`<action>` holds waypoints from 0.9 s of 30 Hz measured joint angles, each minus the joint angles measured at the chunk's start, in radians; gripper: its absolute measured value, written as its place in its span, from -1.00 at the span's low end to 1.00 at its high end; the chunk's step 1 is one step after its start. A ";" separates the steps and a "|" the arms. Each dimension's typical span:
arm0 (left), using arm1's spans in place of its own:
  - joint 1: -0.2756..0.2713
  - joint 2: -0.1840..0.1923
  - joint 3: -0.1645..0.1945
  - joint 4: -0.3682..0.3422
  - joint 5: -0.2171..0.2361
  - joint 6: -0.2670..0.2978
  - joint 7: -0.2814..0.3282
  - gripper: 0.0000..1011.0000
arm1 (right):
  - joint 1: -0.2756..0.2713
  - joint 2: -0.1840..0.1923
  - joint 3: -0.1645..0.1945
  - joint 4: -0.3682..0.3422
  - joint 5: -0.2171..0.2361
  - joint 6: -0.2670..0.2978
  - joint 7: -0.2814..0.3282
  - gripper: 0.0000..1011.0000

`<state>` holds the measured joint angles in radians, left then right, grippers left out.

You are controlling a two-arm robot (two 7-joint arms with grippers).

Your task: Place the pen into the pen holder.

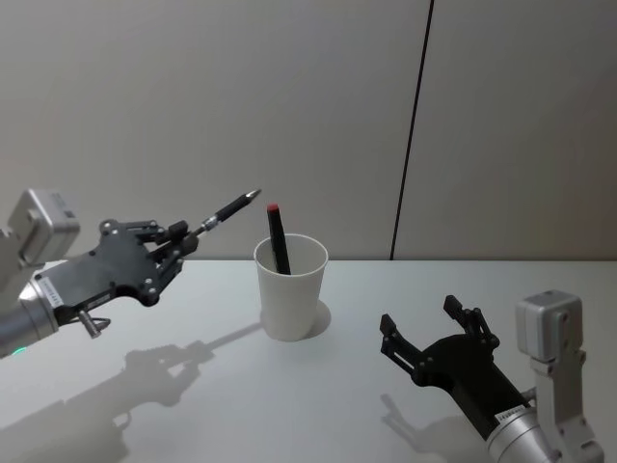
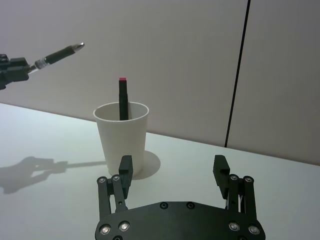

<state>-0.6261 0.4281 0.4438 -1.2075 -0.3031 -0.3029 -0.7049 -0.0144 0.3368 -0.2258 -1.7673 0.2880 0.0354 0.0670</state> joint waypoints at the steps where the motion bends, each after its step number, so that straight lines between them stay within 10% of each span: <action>1: -0.005 -0.002 0.004 -0.002 0.002 -0.011 -0.007 -0.66 | 0.000 0.000 0.000 -0.001 0.001 0.001 0.001 0.98; 27: -0.038 -0.013 0.031 -0.014 0.013 -0.087 -0.051 -0.66 | 0.030 -0.049 0.061 -0.062 0.274 0.166 0.129 0.98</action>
<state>-0.6640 0.4155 0.4747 -1.2211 -0.2906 -0.3900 -0.7559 0.0159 0.2880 -0.1652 -1.8288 0.5619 0.2011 0.1957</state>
